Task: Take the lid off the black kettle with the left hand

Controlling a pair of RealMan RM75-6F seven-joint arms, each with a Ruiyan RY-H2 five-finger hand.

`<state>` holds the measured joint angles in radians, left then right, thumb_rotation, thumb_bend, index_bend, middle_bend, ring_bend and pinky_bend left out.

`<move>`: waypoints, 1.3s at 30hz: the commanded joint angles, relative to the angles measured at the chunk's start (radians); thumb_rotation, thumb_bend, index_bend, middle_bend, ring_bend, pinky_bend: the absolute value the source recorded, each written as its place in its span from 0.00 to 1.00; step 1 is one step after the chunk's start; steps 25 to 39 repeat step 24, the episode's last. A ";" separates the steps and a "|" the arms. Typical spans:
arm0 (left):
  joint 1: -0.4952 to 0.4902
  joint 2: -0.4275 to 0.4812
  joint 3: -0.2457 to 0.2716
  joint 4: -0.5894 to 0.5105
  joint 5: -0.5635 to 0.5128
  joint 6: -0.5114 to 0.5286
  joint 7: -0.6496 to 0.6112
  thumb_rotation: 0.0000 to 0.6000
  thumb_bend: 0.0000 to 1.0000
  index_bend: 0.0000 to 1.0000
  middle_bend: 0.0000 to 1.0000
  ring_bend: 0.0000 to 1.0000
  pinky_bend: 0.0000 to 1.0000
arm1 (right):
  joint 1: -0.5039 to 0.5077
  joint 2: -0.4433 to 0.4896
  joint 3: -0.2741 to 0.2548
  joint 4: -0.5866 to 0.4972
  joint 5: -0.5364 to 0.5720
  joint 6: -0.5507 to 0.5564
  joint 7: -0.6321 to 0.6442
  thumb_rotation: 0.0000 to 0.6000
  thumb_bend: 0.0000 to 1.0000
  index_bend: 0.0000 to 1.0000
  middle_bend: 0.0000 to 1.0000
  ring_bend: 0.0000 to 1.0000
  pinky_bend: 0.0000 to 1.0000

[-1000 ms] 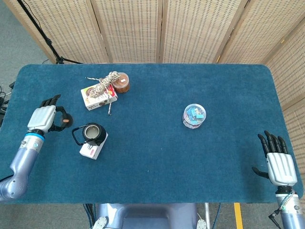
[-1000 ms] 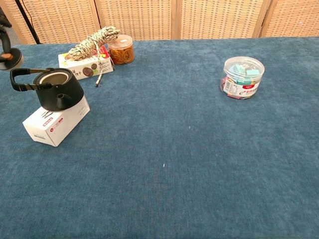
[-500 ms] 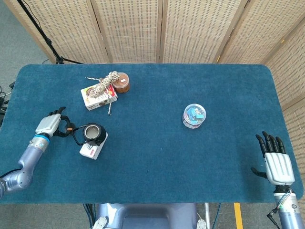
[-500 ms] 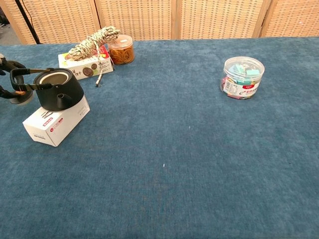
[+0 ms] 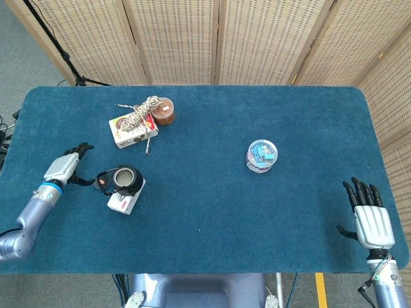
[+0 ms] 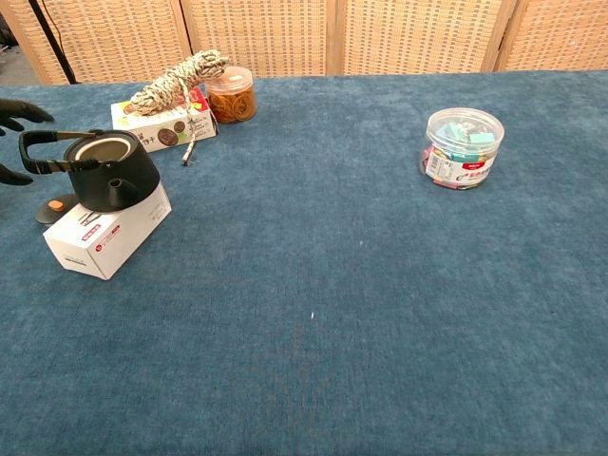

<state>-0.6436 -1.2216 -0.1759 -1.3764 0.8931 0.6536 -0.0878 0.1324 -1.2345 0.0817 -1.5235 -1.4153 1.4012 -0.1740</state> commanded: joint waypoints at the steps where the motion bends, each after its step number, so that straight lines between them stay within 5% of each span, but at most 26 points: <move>1: 0.049 0.062 -0.014 -0.071 0.071 0.065 -0.053 1.00 0.20 0.02 0.00 0.00 0.00 | -0.002 0.002 -0.004 -0.006 -0.009 0.007 -0.002 1.00 0.00 0.00 0.00 0.00 0.00; 8: 0.237 0.179 0.031 -0.243 0.265 0.386 -0.077 1.00 0.19 0.00 0.00 0.00 0.00 | -0.016 0.017 -0.020 -0.040 -0.065 0.053 -0.004 1.00 0.00 0.00 0.00 0.00 0.00; 17: 0.468 0.202 0.139 -0.369 0.399 0.736 0.015 1.00 0.19 0.00 0.00 0.00 0.00 | -0.029 0.028 -0.032 -0.048 -0.118 0.097 -0.007 1.00 0.00 0.00 0.00 0.00 0.00; 24: 0.538 0.233 0.170 -0.408 0.451 0.826 0.060 1.00 0.19 0.00 0.00 0.00 0.00 | -0.039 0.030 -0.031 -0.046 -0.115 0.108 -0.006 1.00 0.00 0.00 0.00 0.00 0.00; 39: 0.538 0.233 0.170 -0.408 0.451 0.826 0.060 1.00 0.19 0.00 0.00 0.00 0.00 | -0.039 0.030 -0.031 -0.046 -0.115 0.108 -0.006 1.00 0.00 0.00 0.00 0.00 0.00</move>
